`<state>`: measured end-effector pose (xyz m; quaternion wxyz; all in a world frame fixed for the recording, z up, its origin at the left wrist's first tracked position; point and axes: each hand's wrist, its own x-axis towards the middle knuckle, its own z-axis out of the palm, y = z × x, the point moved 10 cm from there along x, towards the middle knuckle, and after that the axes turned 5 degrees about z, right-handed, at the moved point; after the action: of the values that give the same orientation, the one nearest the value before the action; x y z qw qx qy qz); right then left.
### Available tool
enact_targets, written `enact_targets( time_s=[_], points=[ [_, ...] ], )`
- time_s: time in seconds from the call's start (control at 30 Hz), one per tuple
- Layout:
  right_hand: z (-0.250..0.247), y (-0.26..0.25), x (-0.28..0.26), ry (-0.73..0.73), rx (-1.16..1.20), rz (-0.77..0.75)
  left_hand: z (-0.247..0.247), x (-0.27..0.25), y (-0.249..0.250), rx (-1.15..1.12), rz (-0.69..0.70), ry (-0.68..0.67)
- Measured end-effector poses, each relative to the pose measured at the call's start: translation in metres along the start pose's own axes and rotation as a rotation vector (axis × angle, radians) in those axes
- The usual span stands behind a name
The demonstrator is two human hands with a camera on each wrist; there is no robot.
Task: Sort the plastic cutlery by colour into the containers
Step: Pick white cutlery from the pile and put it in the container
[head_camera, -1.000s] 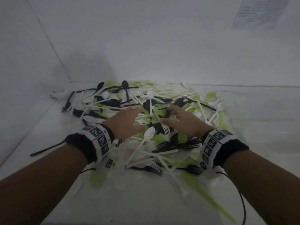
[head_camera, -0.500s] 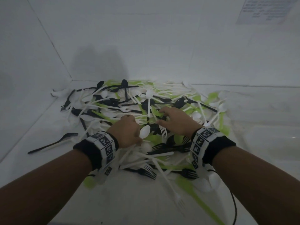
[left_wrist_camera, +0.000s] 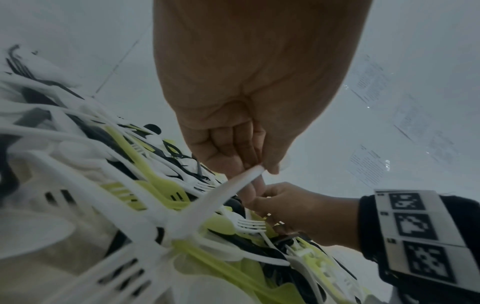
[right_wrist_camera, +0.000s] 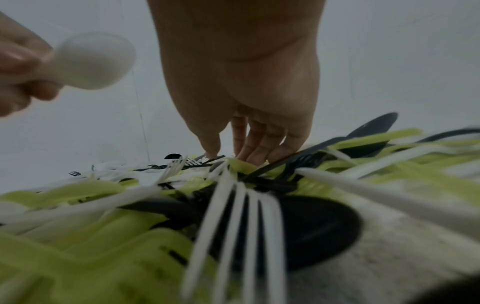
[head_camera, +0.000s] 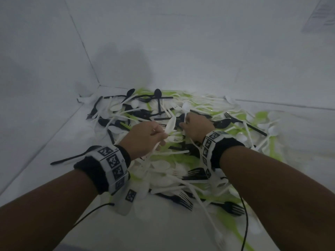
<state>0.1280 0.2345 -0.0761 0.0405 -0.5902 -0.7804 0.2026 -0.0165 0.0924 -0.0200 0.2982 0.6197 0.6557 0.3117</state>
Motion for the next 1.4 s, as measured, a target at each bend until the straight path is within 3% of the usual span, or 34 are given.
enact_targets(
  time_s=[0.3, 0.4, 0.53, 0.6, 0.73, 0.87, 0.93, 1.03, 1.17, 1.4],
  points=[
    [0.000, 0.015, 0.013, -0.038, 0.078, 0.155, -0.004, 0.005, -0.013, -0.064, -0.012, -0.012],
    [-0.017, 0.022, 0.003, 0.076, 0.202, 0.199, -0.005, 0.009, -0.012, -0.093, -0.015, -0.007],
    [-0.043, 0.018, -0.030, 0.216, 0.487, 0.107, -0.005, 0.017, -0.001, -0.211, -0.012, 0.045],
    [-0.044, 0.014, -0.053, 0.162, 0.722, 0.073, -0.002, 0.021, 0.006, -0.325, -0.030, 0.088],
    [-0.026, 0.010, -0.091, -0.095, 1.150, 0.108, 0.023, 0.029, 0.024, -0.500, -0.092, 0.113],
    [-0.029, 0.031, -0.121, -0.123, 1.162, 0.062, 0.060, 0.031, 0.046, -0.556, -0.081, 0.056],
    [-0.035, 0.053, -0.132, -0.057, 1.128, 0.077, 0.081, 0.029, 0.058, -0.593, -0.071, 0.024],
    [-0.044, 0.081, -0.146, 0.050, 0.883, 0.107, 0.112, 0.027, 0.078, -0.647, -0.060, -0.035],
    [-0.054, 0.112, -0.161, 0.120, 0.851, 0.167, 0.141, 0.027, 0.101, -0.625, -0.025, -0.096],
    [-0.053, 0.142, -0.183, -0.019, 1.147, 0.190, 0.167, 0.031, 0.124, -0.556, 0.007, -0.202]
  ],
)
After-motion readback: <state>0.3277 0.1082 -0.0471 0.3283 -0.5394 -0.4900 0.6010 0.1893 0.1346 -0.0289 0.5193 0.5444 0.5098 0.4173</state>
